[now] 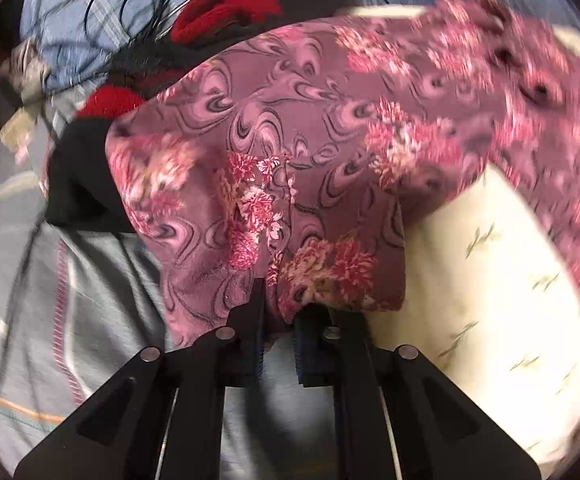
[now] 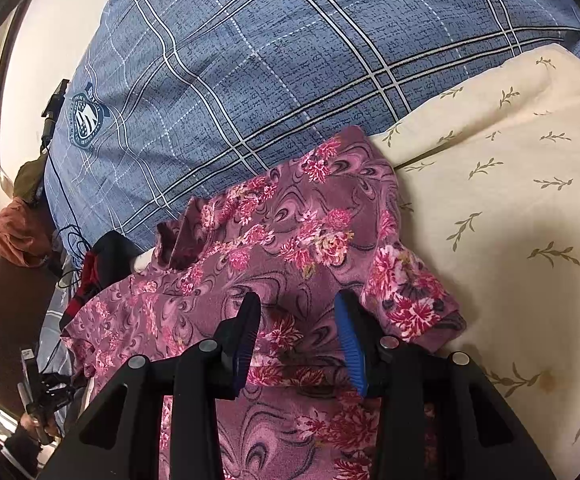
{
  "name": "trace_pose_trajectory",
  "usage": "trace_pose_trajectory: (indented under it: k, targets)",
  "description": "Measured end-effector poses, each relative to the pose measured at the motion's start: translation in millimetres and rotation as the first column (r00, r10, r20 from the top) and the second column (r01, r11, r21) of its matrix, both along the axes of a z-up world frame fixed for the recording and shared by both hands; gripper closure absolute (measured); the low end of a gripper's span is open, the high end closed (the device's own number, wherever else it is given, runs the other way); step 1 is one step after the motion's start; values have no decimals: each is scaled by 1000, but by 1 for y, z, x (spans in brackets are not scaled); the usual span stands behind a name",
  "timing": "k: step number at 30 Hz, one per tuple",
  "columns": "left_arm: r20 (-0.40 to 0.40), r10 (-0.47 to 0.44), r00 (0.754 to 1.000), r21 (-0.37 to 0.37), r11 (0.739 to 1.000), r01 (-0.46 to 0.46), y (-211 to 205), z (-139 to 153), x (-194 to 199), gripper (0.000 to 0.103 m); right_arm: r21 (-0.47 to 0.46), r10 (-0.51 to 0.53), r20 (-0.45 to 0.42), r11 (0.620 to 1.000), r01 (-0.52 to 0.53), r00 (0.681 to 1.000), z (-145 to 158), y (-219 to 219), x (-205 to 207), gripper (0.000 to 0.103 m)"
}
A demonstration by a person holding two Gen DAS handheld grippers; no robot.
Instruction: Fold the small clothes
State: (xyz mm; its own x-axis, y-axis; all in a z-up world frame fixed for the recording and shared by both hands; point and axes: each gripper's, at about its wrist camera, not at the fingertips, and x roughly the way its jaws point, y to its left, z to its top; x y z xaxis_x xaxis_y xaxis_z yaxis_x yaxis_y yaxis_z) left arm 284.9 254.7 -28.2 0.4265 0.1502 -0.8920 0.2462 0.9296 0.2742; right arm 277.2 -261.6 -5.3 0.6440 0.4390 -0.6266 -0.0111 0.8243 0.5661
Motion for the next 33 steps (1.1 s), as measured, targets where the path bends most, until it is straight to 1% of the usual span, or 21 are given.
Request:
trace_pose_trajectory:
  k: [1,3,5,7,9,10,11,13,15,17,19,20,22,23,25,28,29,30,32,33]
  targets:
    - [15,9,1000,-17,1000,-9,1,4,-1,94,2,-1,0,1000,1,1000,0,0,0,62]
    - [43,42,998,-89,995,-38,6,18,-4,94,0,0,1,1000,0,1000,0,0,0,62]
    - [85,62,994,-177,983,-46,9,41,-11,94,3,-1,1,1000,0,1000,0,-2,-1,62]
    - [136,71,988,-221,975,-40,8,64,-18,94,7,-2,4,1000,2,1000,0,-1,-1,62]
    - [168,93,981,-285,958,-42,6,86,-20,94,10,-2,5,1000,2,1000,-1,-2,-1,62]
    - [183,105,978,-330,943,-40,3,98,-19,94,12,-2,6,1000,2,1000,0,-2,-1,62]
    - [193,115,975,-361,932,-38,-3,104,-22,94,13,-2,6,1000,2,1000,-1,-2,-1,62]
    - [206,128,970,-434,901,-26,-18,118,-19,94,15,-3,7,1000,2,1000,-1,-3,-1,62]
    - [214,133,968,-502,865,-8,-35,130,-2,94,17,-3,8,1000,2,1000,-1,-3,-2,62]
    - [217,121,969,-553,833,20,-59,136,4,94,22,-3,9,1000,2,1000,-1,-4,-2,62]
    - [219,101,970,-582,812,47,-87,136,14,94,28,-3,11,1000,2,1000,-1,-5,-2,62]
    - [215,84,973,-602,796,64,-107,134,22,94,30,-3,12,1000,3,1000,-1,-5,-2,62]
    - [197,65,978,-637,767,77,-132,129,32,94,34,-3,13,999,3,1000,-2,-6,-2,62]
    - [186,50,981,-654,752,85,-149,124,37,94,36,-3,14,999,2,1000,-2,-6,-3,62]
    - [165,26,986,-675,732,93,-180,113,44,94,44,-3,16,999,3,1000,-2,-7,-3,62]
    - [104,-5,995,-703,708,77,-229,87,51,94,58,-3,19,998,2,1000,-3,-9,-4,62]
    - [74,-9,997,-702,709,59,-247,73,55,94,62,-3,20,998,2,1000,-3,-10,-4,62]
    - [55,-9,998,-699,714,45,-257,67,52,94,65,-4,20,998,2,1000,-3,-10,-4,62]
    - [0,-10,1000,-682,731,7,-279,44,54,93,67,-4,20,998,3,1000,-3,-10,-4,62]
    - [-22,-6,1000,-677,736,-11,-284,40,52,92,66,-4,19,998,3,1000,-3,-10,-4,62]
